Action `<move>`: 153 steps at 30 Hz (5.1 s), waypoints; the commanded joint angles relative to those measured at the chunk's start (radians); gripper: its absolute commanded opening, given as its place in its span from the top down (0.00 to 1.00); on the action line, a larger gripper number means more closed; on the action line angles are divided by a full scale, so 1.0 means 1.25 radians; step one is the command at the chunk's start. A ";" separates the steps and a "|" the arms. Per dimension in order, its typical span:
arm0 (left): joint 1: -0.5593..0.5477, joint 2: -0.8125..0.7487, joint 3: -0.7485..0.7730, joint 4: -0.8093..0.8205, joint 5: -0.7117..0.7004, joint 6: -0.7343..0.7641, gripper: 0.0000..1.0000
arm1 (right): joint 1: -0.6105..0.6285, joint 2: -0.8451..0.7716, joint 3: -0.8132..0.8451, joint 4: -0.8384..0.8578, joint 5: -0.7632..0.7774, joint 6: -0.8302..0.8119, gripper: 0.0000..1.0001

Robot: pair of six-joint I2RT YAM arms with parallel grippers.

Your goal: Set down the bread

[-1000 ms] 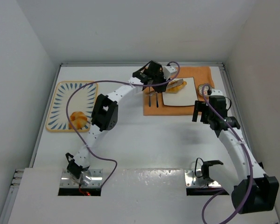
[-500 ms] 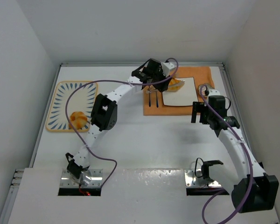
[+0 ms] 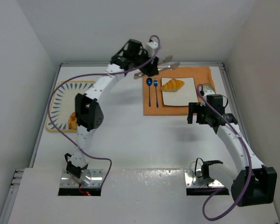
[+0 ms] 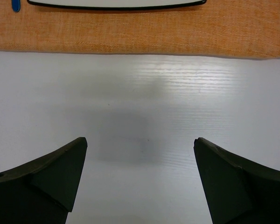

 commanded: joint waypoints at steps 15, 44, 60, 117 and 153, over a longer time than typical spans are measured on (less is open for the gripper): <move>0.660 -0.710 -0.598 -0.465 0.055 0.466 0.44 | 0.277 0.193 0.188 0.035 -0.035 0.012 0.04; 0.920 -0.892 -0.970 -0.451 0.059 0.624 0.41 | 0.437 0.152 0.119 0.020 0.041 0.019 0.04; 0.920 -0.906 -1.053 -0.424 0.021 0.564 0.39 | 0.435 0.132 0.094 0.026 0.035 0.030 0.04; -0.157 -0.004 -0.067 0.018 -0.069 0.099 0.99 | -0.092 -0.137 0.033 -0.189 0.109 0.101 0.05; -0.037 -0.161 -0.075 -0.003 0.082 -0.028 0.40 | -0.092 -0.136 0.028 -0.166 -0.004 0.105 0.04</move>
